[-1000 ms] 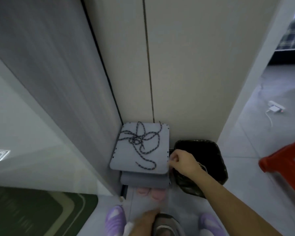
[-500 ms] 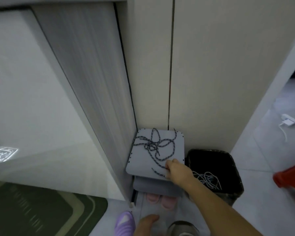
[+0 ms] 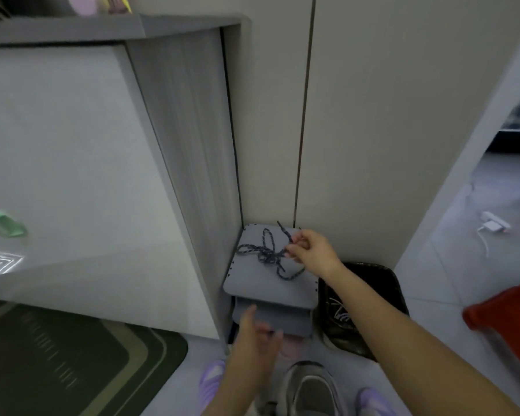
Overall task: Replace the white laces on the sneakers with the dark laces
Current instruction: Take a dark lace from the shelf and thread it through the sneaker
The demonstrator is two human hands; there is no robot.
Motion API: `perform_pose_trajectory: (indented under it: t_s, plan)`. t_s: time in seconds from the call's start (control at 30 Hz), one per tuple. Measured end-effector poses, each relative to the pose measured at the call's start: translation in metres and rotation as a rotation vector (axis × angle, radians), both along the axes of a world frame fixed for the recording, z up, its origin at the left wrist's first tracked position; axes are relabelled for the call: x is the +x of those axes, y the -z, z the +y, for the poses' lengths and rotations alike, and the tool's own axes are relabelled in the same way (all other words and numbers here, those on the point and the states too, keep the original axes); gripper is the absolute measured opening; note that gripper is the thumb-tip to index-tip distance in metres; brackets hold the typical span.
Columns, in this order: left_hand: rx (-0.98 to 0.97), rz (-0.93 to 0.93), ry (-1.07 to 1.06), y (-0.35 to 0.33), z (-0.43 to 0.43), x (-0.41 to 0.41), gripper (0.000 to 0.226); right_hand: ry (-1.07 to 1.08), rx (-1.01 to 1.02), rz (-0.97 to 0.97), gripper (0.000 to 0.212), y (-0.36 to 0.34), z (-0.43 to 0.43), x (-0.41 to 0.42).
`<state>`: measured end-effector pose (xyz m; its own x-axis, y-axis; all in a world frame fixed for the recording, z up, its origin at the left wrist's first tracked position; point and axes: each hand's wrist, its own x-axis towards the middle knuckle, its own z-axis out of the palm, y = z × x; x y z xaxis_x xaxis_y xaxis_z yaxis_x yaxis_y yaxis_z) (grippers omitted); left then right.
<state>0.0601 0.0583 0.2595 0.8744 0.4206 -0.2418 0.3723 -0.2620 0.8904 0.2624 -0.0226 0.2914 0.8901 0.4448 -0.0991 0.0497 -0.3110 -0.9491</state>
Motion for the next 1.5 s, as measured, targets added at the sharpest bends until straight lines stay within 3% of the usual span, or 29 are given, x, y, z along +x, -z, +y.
perform_pose_trajectory:
  t_s: [0.1, 0.23, 0.33, 0.5, 0.6, 0.8, 0.87, 0.93, 1.0, 1.07, 1.23, 1.4, 1.5]
  plan:
    - [0.057, -0.087, -0.006, -0.023, 0.013, 0.065, 0.078, -0.125, 0.112, 0.063, 0.017, -0.028, 0.000, -0.019]
    - [0.111, -0.046, 0.037, -0.042, 0.035, 0.138, 0.010, -0.138, 0.231, 0.042, 0.020, -0.067, -0.007, -0.034]
    - [0.042, -0.060, -0.024, -0.050, 0.052, 0.166, 0.024, -0.047, 0.387, -0.026, 0.017, -0.099, -0.031, -0.036]
    - [0.127, -0.058, -0.012, -0.062, 0.073, 0.193, 0.017, 0.067, 0.719, -0.021, 0.016, -0.132, -0.091, -0.043]
    - [0.155, -0.086, -0.033, -0.073, 0.085, 0.208, 0.018, 0.173, 0.905, 0.030, 0.018, -0.131, -0.124, -0.046]
    - [0.285, -0.158, -0.004, -0.112, 0.096, 0.222, 0.013, 0.430, 1.082, 0.106, 0.023, -0.107, -0.178, -0.041]
    - [0.341, -0.145, 0.016, -0.111, 0.101, 0.216, 0.016, 0.500, 0.944, 0.067, 0.024, -0.100, -0.185, -0.039]
    - [0.419, -0.136, 0.038, -0.111, 0.099, 0.208, 0.021, 0.517, 0.642, -0.041, 0.022, -0.091, -0.180, -0.039]
    - [0.510, -0.117, 0.107, -0.119, 0.088, 0.199, 0.025, 0.467, 0.394, -0.122, 0.019, -0.085, -0.168, -0.043]
    - [0.573, -0.168, 0.152, -0.136, 0.073, 0.191, 0.029, 0.406, 0.270, -0.168, 0.012, -0.085, -0.153, -0.049]
    - [0.630, -0.358, 0.214, -0.199, 0.042, 0.176, 0.027, 0.149, 0.110, -0.304, 0.012, -0.126, -0.104, -0.052]
    - [1.067, -0.481, 0.319, -0.241, 0.022, 0.155, 0.022, -0.057, 0.076, -0.232, 0.011, -0.177, -0.052, -0.055]
    - [1.130, -0.509, 0.326, -0.250, 0.016, 0.144, 0.023, -0.080, 0.179, -0.159, 0.015, -0.190, -0.043, -0.064]
